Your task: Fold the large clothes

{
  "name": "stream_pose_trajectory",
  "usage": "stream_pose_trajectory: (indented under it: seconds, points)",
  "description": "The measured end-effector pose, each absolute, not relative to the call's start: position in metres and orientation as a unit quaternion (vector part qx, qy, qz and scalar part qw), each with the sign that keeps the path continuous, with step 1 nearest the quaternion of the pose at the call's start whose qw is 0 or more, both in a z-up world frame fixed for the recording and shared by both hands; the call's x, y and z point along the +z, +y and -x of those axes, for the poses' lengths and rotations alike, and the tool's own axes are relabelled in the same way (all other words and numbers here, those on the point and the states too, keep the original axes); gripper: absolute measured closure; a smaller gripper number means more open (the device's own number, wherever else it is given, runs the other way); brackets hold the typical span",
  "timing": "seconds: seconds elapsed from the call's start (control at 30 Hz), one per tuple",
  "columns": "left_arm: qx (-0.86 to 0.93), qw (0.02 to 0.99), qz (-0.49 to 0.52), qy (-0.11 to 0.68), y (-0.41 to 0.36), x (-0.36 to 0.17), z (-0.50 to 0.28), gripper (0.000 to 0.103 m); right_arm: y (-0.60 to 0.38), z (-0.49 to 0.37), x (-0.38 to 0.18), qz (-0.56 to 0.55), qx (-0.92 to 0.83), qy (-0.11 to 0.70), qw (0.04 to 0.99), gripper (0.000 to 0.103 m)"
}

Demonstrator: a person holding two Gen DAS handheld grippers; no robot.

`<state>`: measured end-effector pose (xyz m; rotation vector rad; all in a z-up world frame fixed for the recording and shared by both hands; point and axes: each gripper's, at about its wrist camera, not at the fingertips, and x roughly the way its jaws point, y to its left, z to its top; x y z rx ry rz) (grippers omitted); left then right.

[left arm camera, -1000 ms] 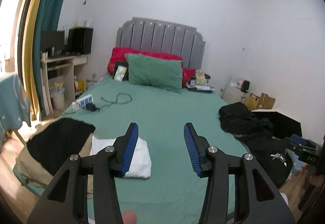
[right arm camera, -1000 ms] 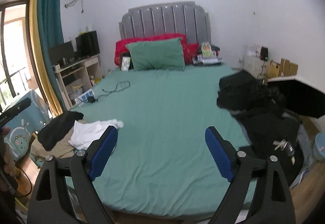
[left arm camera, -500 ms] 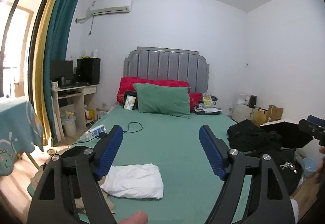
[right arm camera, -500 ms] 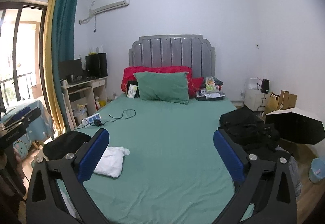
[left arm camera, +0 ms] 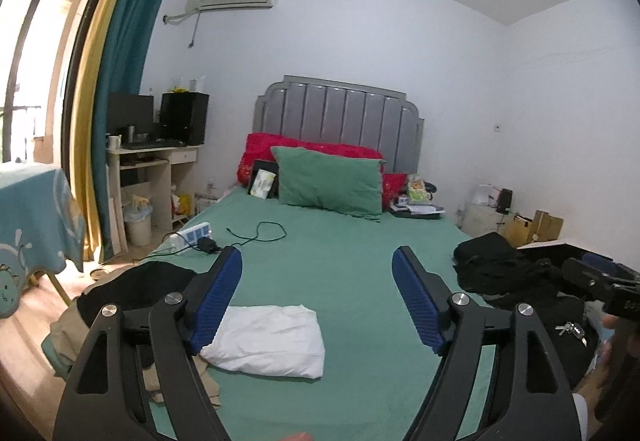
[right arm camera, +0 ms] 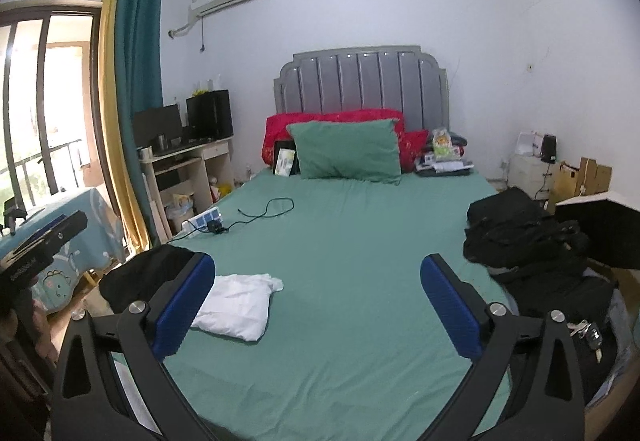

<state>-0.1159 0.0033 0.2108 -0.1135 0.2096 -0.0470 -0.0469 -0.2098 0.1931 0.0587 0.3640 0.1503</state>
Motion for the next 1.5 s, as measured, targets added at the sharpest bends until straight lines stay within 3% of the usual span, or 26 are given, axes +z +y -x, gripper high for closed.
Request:
stream_pose_trajectory:
  seconds: [1.5]
  points:
    - [-0.032,0.988,0.043,0.142,-0.008,0.187,0.084,0.023,-0.230,0.033,0.177,-0.030,0.048,0.203,0.978,0.002]
